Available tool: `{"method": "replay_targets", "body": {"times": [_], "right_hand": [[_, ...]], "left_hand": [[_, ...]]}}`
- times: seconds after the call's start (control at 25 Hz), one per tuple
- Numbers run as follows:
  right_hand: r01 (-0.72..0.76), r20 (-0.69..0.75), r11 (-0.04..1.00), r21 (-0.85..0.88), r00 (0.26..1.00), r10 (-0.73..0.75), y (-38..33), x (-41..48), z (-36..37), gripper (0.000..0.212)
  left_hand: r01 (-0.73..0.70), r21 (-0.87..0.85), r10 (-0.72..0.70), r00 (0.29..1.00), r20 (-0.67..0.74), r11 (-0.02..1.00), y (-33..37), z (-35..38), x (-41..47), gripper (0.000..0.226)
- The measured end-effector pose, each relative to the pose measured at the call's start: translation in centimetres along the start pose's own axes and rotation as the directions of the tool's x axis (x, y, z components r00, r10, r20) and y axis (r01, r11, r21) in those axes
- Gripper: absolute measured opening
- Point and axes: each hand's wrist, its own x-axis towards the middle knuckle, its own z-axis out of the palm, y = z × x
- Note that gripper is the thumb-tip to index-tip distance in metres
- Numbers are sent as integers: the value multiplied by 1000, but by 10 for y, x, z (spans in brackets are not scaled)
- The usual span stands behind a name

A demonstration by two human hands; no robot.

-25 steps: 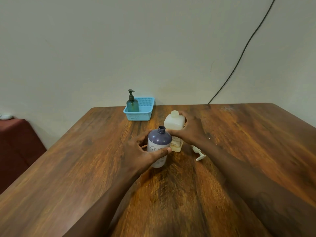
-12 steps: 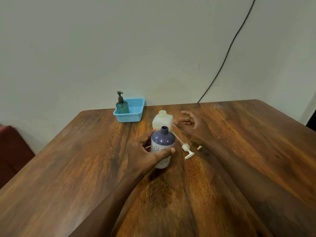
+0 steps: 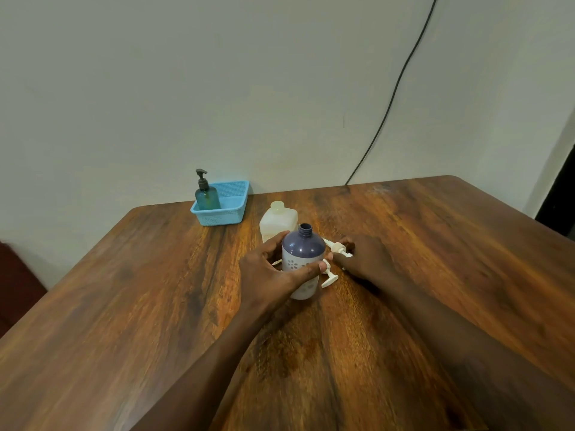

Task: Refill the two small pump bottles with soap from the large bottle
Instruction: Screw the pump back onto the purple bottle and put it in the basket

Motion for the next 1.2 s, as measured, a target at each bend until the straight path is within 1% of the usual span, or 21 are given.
{"method": "replay_targets", "body": {"times": [0.08, 0.12, 0.24, 0.32, 0.4, 0.52, 0.56, 0.64, 0.72, 0.8, 0.88, 0.96, 1.08, 1.16, 1.2], "right_hand": [[-30, -38, 1000, -4, 999, 30, -2, 2, 0, 38], [-49, -65, 998, 39, 997, 52, -4, 1, -2, 35], [-59, -158, 953, 296, 981, 109, -8, -5, -15, 34], [5, -224, 899, 438, 969, 103, -11, -11, -32, 32], [68, -260, 822, 565, 961, 99, -18, -18, -52, 23], [75, -238, 645, 760, 957, 168, -35, -22, -78, 11], [93, -242, 600, 795, 955, 172, -41, -21, -84, 9], [147, -280, 570, 809, 947, 154, -50, -19, -95, 5], [194, -320, 575, 795, 939, 127, -58, -18, -105, 4], [225, -356, 590, 775, 927, 114, -64, -14, -112, 4], [243, -383, 593, 768, 916, 120, -67, -11, -119, 12], [252, -394, 571, 781, 909, 136, -69, -7, -125, 19], [263, -377, 517, 814, 917, 127, -76, -6, -130, 18], [280, -380, 528, 802, 921, 89, -81, -7, -129, 23], [290, -387, 536, 793, 919, 77, -83, -8, -127, 25]], "left_hand": [[2, -1, -2, 1000, -1, 1000, 3, 1, 1, 73], [5, -4, -5, 1000, 0, 1000, 4, 1, 2, 73], [13, -8, -13, 1000, 3, 1000, 6, 0, 4, 77], [19, -12, -18, 1000, 13, 1000, 11, 0, 5, 70], [16, -24, -16, 1000, 18, 1000, 15, 0, 4, 65], [19, -27, -18, 1000, 17, 999, 23, 0, 0, 60], [17, -24, -17, 1000, 21, 1000, 26, 0, 0, 57], [6, -12, -6, 999, 33, 1000, 30, -1, -2, 55], [7, -8, -7, 999, 48, 1000, 30, -3, -3, 56], [25, -12, -24, 998, 55, 1000, 29, -7, -5, 64], [24, -9, -23, 998, 63, 1000, 26, -12, -7, 68], [32, 12, -33, 997, 75, 999, 24, -18, -10, 69], [71, 43, -74, 994, 82, 997, 21, -22, -13, 77], [83, 62, -88, 993, 83, 995, 20, -23, -14, 84], [85, 65, -90, 992, 84, 994, 20, -23, -14, 84]]}}
